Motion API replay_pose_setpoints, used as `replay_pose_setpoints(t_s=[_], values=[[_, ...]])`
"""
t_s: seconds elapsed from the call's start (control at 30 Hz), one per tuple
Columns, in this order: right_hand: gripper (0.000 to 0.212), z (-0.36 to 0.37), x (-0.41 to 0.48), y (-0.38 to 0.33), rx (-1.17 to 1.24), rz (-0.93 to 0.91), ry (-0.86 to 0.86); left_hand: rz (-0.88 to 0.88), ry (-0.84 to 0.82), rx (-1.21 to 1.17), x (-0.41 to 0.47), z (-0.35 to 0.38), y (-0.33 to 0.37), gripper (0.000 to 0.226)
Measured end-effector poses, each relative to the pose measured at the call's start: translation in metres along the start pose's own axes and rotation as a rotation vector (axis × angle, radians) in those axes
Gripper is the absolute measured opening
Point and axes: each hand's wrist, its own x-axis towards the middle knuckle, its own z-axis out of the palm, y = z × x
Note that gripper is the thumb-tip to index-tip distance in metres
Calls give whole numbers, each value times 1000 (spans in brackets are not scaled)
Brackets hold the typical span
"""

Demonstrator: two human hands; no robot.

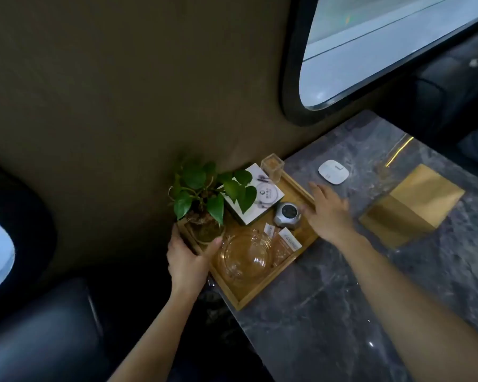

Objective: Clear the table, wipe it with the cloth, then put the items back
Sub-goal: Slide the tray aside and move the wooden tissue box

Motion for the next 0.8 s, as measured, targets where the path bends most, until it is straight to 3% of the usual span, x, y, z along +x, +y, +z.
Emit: replay_pose_setpoints(t_s=[0.1,0.23,0.47,0.8], values=[[58,4,4,3,29,50,-16,-76,-3,140,4,7,-10,98],[56,12,10,7,65,94,-84,-156,-22,47,5,14,-19,70],[44,23,23,22,16,96,-87,-116,-54,483,1,14,-15,71],[38,25,43,32,-184,-100,-38,-82,-22,489,1,22,-8,44]])
